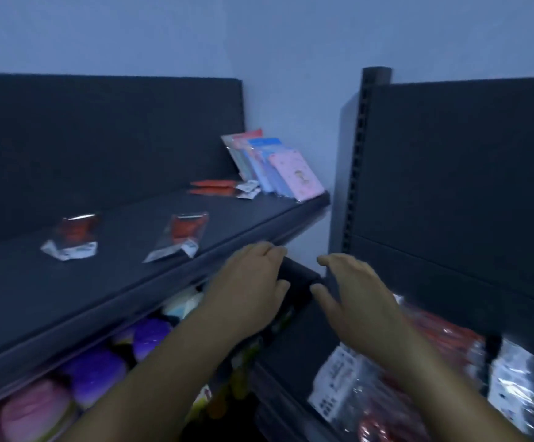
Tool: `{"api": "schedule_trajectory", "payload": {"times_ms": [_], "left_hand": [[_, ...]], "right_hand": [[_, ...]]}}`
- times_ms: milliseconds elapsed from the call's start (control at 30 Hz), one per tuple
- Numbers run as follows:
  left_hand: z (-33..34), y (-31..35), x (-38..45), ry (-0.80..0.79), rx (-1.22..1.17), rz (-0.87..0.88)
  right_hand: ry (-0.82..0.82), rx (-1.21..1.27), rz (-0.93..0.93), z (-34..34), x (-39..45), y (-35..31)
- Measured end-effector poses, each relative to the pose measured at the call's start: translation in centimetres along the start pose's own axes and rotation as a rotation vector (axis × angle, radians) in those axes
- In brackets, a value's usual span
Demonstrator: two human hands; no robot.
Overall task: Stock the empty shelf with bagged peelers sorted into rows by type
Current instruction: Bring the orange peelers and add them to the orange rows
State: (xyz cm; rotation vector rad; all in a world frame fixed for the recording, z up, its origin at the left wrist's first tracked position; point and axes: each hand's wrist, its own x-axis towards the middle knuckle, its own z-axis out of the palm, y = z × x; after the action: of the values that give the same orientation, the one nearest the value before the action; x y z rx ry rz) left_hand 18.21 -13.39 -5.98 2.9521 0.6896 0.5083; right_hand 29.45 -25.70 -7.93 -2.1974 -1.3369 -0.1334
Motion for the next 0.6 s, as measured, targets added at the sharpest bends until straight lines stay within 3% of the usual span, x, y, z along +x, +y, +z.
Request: {"api": "schedule_trajectory", "payload": {"times_ms": [300, 600], "left_hand": [[-5.3, -10.8, -1.3, 0.115, 0.078, -0.233], [-7.0, -20.5, -0.5, -0.074, 0.193, -0.653]], "right_hand": [[-0.04, 0.024, -0.083, 4.1, 7.2, -9.2], [-0.248, -0.036, -0.11, 8.2, 15.1, -15.8]]}}
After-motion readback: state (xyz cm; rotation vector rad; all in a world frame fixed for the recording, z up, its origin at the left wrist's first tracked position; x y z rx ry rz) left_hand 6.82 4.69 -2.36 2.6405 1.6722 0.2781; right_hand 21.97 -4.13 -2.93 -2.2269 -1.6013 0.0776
